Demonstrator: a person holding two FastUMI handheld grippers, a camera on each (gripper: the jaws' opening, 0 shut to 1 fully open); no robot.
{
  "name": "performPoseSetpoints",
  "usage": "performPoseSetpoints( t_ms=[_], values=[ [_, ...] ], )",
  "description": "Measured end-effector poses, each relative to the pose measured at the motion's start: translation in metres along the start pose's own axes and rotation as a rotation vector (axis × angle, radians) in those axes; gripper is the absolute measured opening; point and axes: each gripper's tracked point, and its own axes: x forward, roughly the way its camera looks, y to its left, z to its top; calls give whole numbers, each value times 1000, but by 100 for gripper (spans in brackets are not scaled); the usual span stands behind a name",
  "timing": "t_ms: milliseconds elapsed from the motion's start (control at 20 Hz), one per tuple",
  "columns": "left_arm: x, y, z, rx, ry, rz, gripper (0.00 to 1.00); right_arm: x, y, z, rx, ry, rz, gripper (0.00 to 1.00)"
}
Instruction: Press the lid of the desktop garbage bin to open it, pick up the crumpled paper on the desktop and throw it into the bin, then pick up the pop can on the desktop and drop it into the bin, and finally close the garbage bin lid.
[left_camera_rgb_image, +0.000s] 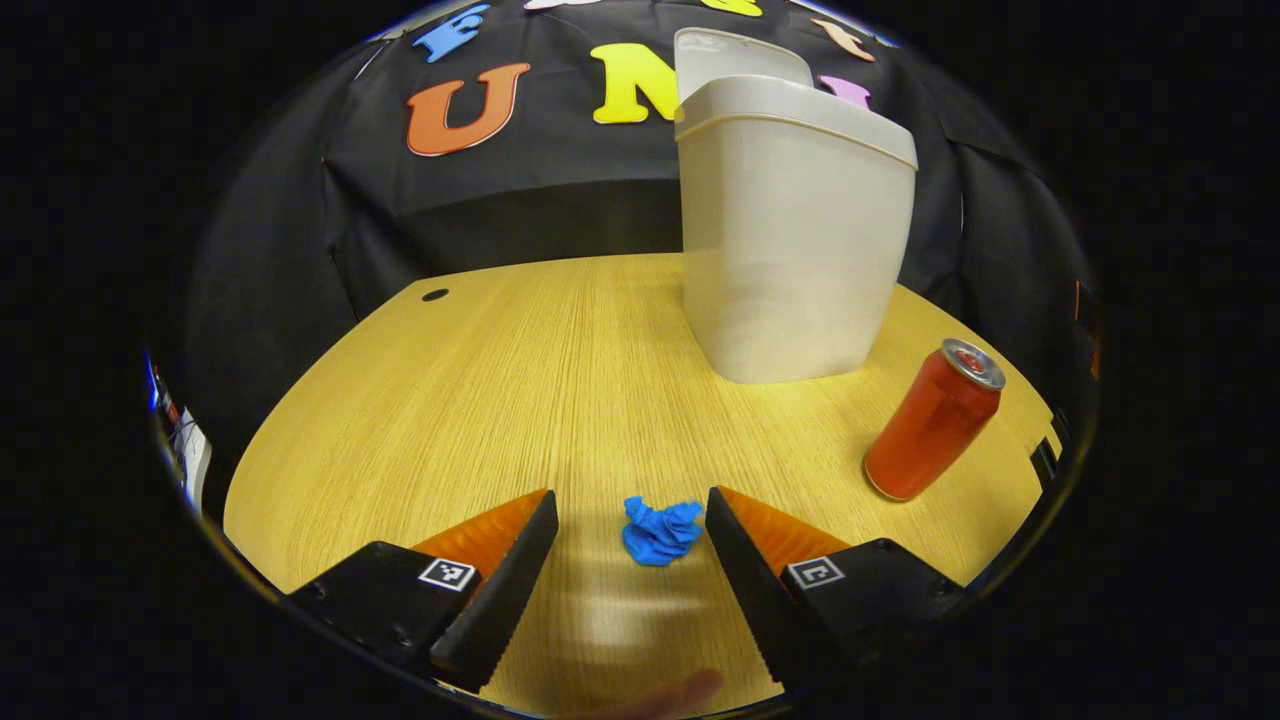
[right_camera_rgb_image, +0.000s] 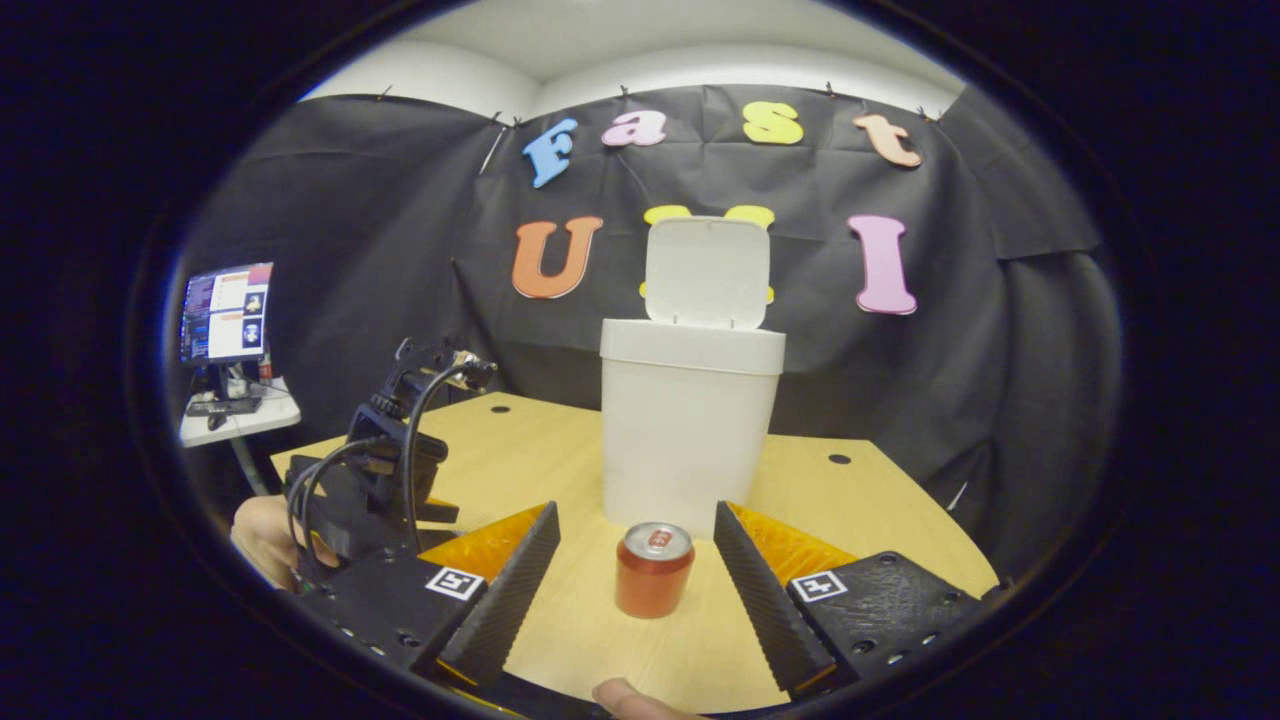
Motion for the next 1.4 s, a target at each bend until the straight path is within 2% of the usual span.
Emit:
performPoseSetpoints(
  t_ms=[100,150,200,250,350,400,500,550,600,650,850,900,1050,1100,1150,1300,1350,1400],
  values=[
    [-1,-5,-2,-26,17,-39,100,0,1,-9,-22,12,-5,95],
    [-2,-9,-4,-41,24,-48,90,0,0,-17,-35,24,-10,95],
    [-3,-8,-2,-37,12,-39,88,1,-1,-22,-45,36,-12,99],
    [1,-5,-3,-33,9,-28,84,2,-1,-27,-45,48,-13,95],
    [7,-4,-1,-39,3,-27,81,2,-1,-37,-35,69,-9,99],
    [7,-5,0,-33,-6,-30,81,3,0,-40,-32,74,-8,95],
    [7,1,-1,-10,-7,-23,73,6,0,-49,-42,91,-15,96],
    [7,3,-1,-9,-5,-17,65,8,0,-53,-45,101,-16,99],
    [9,3,-1,-15,-3,-20,66,10,-1,-57,-40,110,-18,96],
    [6,0,-1,-21,-1,-26,51,12,-2,-62,-31,119,-19,96],
    [3,-5,-2,-25,7,-52,39,19,-3,-75,3,150,-23,95],
    [1,-7,-1,-19,6,-61,37,23,-6,-78,3,157,-40,99],
    [0,-6,5,-10,-28,-58,36,43,-5,-89,26,179,-52,96],
    [1,-6,9,-10,-43,-53,36,50,-8,-90,35,186,-63,99],
    [3,-5,11,-10,-55,-43,36,55,-10,-93,40,192,-70,96],
    [4,-3,19,6,-96,-18,36,70,-8,-99,44,206,-63,96],
    [2,0,20,8,-106,-5,36,75,-7,-98,55,206,-57,99],
    [1,1,22,7,-115,6,36,79,-6,-97,69,206,-49,96]
  ],
)
